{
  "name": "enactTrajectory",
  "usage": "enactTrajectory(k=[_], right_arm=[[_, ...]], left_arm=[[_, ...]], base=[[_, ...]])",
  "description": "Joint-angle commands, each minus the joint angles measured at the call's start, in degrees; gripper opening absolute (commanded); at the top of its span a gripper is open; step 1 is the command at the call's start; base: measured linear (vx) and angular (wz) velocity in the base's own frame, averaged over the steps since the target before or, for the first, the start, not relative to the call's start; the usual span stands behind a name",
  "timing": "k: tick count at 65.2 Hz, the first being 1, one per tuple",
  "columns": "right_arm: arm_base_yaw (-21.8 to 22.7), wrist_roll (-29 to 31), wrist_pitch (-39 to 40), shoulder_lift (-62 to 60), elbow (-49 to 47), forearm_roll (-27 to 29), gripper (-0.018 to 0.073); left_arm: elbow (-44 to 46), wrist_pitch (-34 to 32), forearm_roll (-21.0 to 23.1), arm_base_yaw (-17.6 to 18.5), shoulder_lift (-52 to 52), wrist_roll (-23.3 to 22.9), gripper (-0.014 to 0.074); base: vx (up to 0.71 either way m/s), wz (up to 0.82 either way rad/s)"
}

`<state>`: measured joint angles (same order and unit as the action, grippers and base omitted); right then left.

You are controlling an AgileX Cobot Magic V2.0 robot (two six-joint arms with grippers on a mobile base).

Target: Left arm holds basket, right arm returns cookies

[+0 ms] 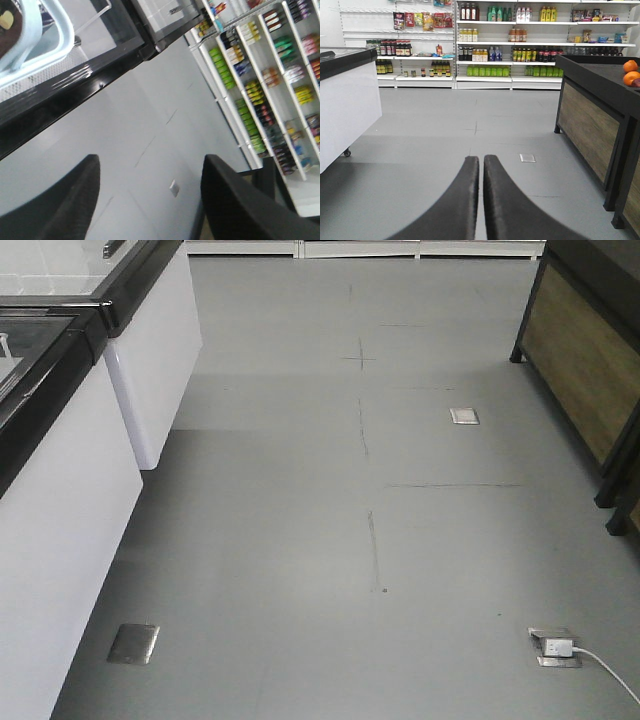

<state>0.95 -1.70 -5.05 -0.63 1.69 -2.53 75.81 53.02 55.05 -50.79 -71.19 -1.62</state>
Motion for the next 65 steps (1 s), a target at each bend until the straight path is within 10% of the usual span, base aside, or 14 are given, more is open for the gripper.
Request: enactTrajectory(k=[1, 34, 65], right_arm=[[0.23, -0.03, 4.23, -0.74, 0.97, -0.39, -0.0006], [0.23, -0.03, 4.18, -0.74, 0.97, -0.39, -0.0006], [0.23, -0.03, 4.18, -0.74, 0.97, -0.39, -0.0006]], left_arm=[[2.23, -1.8, 8.99, -4.49, 0.45, 2.15, 0.0433], [2.32, -5.26, 13.36, -10.99, -8.51, 6.34, 0.0439], [4.85, -4.82, 29.9, -10.99, -18.28, 14.64, 0.0566]], base=[[0.0, 0.0], [0.0, 0.0], [0.0, 0.0]])
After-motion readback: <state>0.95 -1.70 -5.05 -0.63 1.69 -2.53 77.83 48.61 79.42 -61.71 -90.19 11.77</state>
